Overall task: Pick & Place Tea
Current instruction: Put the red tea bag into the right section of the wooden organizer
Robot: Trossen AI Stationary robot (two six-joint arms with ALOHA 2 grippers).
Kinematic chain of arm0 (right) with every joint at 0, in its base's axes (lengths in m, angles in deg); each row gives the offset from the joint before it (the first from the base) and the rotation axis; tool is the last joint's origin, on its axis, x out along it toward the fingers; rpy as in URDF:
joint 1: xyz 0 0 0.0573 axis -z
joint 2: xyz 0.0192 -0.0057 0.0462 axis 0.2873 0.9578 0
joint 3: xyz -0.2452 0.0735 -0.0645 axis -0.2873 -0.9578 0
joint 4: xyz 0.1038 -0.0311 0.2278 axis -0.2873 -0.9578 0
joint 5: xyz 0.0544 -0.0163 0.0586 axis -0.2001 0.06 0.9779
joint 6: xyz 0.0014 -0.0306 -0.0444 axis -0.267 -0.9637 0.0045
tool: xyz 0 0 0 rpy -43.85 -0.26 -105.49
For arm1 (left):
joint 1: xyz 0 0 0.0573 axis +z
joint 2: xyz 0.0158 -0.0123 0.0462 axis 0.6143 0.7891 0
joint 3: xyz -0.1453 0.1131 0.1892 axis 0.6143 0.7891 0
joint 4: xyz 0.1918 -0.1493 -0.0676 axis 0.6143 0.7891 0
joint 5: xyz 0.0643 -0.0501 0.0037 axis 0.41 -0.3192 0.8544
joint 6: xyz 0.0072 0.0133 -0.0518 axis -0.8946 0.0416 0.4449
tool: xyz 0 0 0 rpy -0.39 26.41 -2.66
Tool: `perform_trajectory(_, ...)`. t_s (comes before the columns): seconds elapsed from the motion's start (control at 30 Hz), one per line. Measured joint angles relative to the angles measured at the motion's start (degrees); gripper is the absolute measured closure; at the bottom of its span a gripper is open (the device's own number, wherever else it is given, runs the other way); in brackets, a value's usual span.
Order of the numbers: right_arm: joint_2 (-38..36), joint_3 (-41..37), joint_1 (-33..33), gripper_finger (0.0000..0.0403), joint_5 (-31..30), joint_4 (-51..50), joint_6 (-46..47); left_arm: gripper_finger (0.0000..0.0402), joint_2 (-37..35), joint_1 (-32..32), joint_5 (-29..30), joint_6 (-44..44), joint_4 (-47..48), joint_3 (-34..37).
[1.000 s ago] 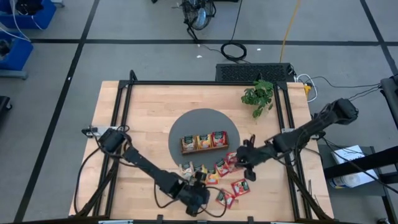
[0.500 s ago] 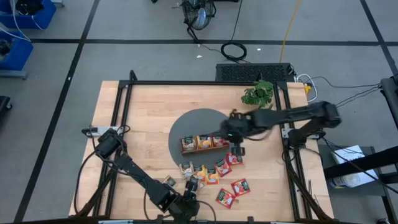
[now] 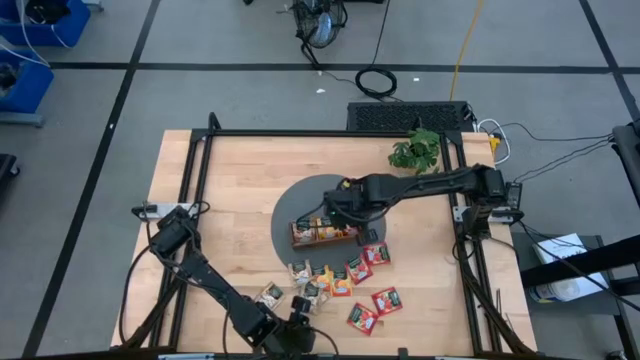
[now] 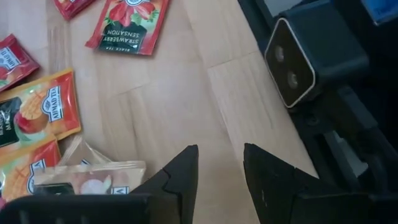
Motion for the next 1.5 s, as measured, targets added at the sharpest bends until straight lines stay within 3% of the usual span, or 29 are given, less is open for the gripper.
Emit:
perform_trajectory(0.33,-0.02,-0.2,0.67,0.0403,0.17,2.1,-1.36,0.0268,-0.03,-0.15,1.72,4.69,0.15,-0.01)
perform_trajectory(1.07,-0.05,-13.89,1.45,0.0402,1.68,13.79,-1.12,0.0268,-0.04,-0.43,2.72,4.44,0.22,-0.04)
perform_trajectory(1.5,-0.05,-14.19,1.4,0.0307,1.66,16.52,2.81,0.0268,-0.04,-0.45,3.82,3.31,0.22,-0.04)
